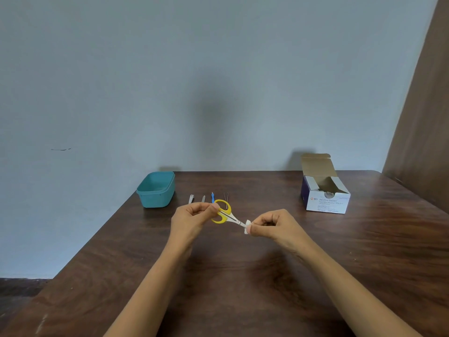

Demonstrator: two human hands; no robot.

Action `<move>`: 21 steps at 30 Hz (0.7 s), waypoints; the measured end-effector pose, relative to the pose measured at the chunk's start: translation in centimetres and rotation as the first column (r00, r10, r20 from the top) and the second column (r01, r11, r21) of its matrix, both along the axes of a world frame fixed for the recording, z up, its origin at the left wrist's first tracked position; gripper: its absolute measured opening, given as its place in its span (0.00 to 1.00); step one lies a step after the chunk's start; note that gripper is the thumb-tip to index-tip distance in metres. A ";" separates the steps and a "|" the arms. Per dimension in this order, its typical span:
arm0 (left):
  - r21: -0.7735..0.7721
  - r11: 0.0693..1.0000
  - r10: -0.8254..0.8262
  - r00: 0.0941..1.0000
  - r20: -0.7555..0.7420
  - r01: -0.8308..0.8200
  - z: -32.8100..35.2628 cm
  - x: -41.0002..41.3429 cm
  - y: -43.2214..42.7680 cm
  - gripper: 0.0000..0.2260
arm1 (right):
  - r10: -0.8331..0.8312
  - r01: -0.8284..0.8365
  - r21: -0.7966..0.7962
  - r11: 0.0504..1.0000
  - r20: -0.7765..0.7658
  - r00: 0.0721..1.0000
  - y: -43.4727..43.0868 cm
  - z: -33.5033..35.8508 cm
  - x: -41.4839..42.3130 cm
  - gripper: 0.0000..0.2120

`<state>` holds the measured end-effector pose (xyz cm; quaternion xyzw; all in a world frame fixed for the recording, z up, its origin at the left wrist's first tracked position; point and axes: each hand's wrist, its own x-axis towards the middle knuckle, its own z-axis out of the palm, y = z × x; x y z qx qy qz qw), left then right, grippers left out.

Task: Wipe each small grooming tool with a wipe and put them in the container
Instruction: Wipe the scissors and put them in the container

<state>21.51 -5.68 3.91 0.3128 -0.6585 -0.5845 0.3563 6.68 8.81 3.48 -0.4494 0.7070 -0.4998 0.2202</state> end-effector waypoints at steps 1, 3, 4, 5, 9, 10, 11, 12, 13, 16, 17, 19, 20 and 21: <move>0.032 0.999 0.044 0.999 -0.015 -0.044 0.1 0.1 -0.1 0.05 | 0.001 -0.001 0.002 1.000 0.003 1.000 0.1 0.1 -0.1 0.04; 0.137 0.980 0.155 0.986 -0.054 -0.146 0.4 0.4 -0.4 0.05 | -0.009 0.009 -0.013 1.000 0.022 1.000 0.3 0.3 -0.3 0.04; 0.209 0.959 0.209 0.975 -0.070 -0.190 0.6 0.6 -0.8 0.05 | -0.025 0.027 -0.037 0.999 0.048 0.999 0.4 0.4 -0.4 0.05; 0.285 0.933 0.254 0.964 -0.085 -0.220 0.8 0.7 -1.2 0.05 | -0.052 0.057 -0.065 0.996 0.085 0.995 0.4 0.4 -0.5 0.05; 0.465 0.848 0.358 0.922 -0.149 -0.254 1.8 1.7 -3.0 0.04 | -0.151 0.183 -0.111 0.977 0.252 0.956 0.0 0.1 -0.5 0.06; 0.486 0.837 0.371 0.914 -0.164 -0.253 2.1 1.8 -3.4 0.04 | -0.164 0.199 -0.102 0.975 0.279 0.946 -0.2 0.0 -0.4 0.06; 0.504 0.825 0.387 0.905 -0.177 -0.255 2.5 2.0 -3.8 0.04 | -0.166 0.203 -0.096 0.975 0.299 0.940 -0.4 0.0 -0.2 0.06; 0.521 0.813 0.406 0.895 -0.187 -0.260 2.8 2.2 -4.3 0.05 | -0.162 0.199 -0.089 0.976 0.310 0.937 -0.7 0.1 0.0 0.06; 0.534 0.802 0.424 0.884 -0.197 -0.266 3.3 2.4 -4.7 0.05 | -0.159 0.194 -0.083 0.978 0.315 0.936 -1.0 0.1 0.1 0.05; 0.543 0.785 0.478 0.850 -0.223 -0.298 4.5 2.8 -6.4 0.07 | -0.132 0.164 -0.079 0.983 0.312 0.941 -2.0 0.7 0.6 0.03; 0.536 0.787 0.487 0.841 -0.235 -0.306 4.9 2.8 -7.0 0.07 | -0.124 0.153 -0.076 0.985 0.303 0.945 -2.4 0.9 0.8 0.03; 0.515 0.796 0.493 0.836 -0.244 -0.319 5.6 3.0 -8.2 0.06 | -0.107 0.129 -0.067 0.989 0.274 0.956 -3.5 1.2 1.1 0.04; 0.505 0.799 0.494 0.835 -0.243 -0.326 5.9 3.0 -8.8 0.07 | -0.094 0.117 -0.070 0.991 0.271 0.958 -4.0 1.4 1.2 0.04; 0.497 0.800 0.498 0.832 -0.242 -0.335 6.2 3.0 -9.4 0.09 | -0.079 0.104 -0.077 0.992 0.276 0.958 -4.6 1.5 1.4 0.04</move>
